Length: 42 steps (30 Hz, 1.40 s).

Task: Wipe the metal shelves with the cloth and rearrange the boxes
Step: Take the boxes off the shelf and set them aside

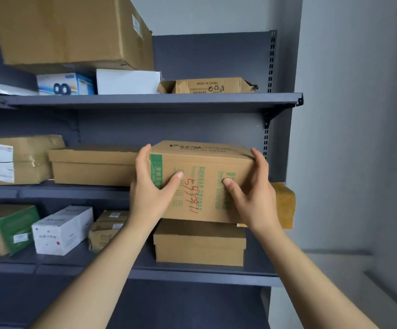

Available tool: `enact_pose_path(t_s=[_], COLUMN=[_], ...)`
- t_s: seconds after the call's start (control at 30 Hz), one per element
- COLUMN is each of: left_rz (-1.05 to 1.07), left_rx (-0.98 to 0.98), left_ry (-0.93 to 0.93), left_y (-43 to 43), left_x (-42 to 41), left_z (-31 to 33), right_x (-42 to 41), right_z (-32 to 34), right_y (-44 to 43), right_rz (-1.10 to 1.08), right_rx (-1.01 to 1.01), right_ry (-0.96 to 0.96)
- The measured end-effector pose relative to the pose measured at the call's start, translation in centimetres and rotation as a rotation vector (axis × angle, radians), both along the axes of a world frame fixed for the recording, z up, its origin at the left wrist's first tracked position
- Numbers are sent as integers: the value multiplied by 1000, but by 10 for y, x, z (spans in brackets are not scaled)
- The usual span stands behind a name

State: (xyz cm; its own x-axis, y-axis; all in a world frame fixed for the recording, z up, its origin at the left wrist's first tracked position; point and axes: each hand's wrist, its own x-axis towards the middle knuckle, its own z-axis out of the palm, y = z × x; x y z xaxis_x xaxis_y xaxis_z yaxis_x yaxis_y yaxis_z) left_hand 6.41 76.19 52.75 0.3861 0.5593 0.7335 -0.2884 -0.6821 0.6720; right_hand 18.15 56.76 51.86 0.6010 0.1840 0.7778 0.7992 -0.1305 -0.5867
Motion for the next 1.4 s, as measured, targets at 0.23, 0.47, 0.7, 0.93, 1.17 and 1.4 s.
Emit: enact_pose_path(t_s=[0.23, 0.47, 0.7, 0.93, 1.17, 1.4], left_rz=[-103, -136, -198, -228, -163, -163], left_rx=[-69, -130, -248, -356, -360, -361], left_ry=[-3, 47, 199, 461, 625, 691], left_y=[5, 34, 44, 55, 56, 62], left_x=[-44, -87, -120, -110, -87, -37], left_z=[-39, -91, -170, -260, -315, -344], right_x=[-53, -107, -148, -151, -128, -76], right_z=[-30, -78, -152, -241, -286, -321], right_y=[2, 29, 30, 32, 33, 38], right_rz=[-86, -137, -205, -251, -229, -199], right_rx=[-4, -58, -170, -351, -447, -441], right_ry=[47, 180, 293, 517, 645, 730])
